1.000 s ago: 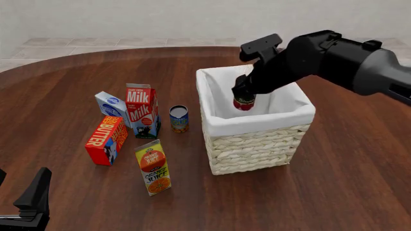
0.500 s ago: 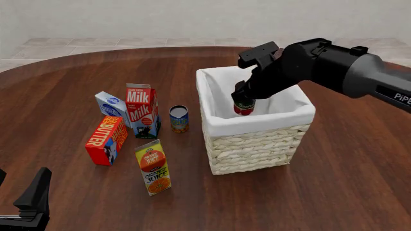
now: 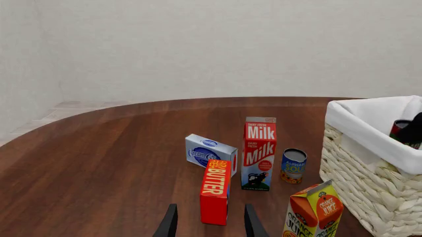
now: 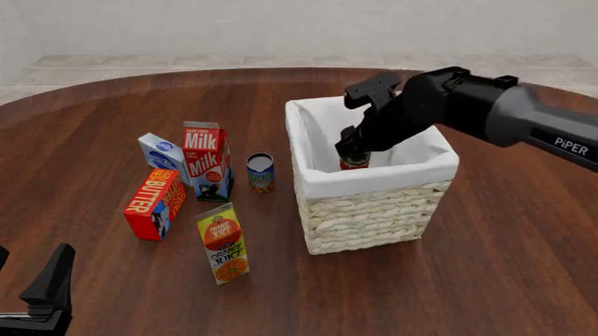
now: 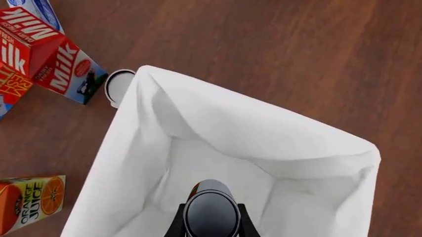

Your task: Pick up the tomato sauce, and put it in the basket.

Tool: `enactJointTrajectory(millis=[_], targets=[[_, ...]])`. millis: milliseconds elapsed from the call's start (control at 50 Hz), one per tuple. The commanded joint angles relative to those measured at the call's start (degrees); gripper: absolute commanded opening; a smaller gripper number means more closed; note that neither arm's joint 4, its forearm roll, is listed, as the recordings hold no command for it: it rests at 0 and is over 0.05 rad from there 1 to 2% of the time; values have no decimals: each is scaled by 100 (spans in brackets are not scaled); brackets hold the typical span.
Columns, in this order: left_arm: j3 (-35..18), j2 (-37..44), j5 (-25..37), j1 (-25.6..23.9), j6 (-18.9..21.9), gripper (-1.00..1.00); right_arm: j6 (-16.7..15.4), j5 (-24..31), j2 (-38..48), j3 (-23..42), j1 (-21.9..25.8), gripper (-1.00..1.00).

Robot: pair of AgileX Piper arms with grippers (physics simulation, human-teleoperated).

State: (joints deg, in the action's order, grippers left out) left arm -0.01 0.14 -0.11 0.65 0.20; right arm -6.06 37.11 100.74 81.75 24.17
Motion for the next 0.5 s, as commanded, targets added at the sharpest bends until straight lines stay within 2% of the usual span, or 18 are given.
enactJointTrajectory(millis=[20, 500], targets=[[0, 0, -1, -2, 0, 100, 109, -40, 108, 38, 6, -100], [0, 0, 0, 0, 0, 100, 96, -45, 185, 59, -56, -100]])
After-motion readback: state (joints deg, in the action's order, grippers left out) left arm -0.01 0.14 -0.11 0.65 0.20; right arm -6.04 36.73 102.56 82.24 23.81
